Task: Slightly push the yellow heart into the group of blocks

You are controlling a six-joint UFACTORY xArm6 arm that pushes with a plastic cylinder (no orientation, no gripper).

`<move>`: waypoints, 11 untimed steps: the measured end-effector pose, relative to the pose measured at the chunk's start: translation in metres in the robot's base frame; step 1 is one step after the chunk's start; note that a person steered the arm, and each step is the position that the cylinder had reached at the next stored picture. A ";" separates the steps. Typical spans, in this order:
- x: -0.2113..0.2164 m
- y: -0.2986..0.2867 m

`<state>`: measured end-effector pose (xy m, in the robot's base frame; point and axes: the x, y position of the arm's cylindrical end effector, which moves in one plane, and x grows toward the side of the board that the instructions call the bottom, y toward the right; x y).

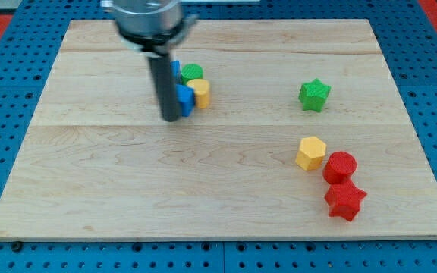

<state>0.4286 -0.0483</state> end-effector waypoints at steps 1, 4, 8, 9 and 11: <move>0.000 0.051; -0.002 0.060; -0.031 0.043; -0.031 0.043; -0.053 0.063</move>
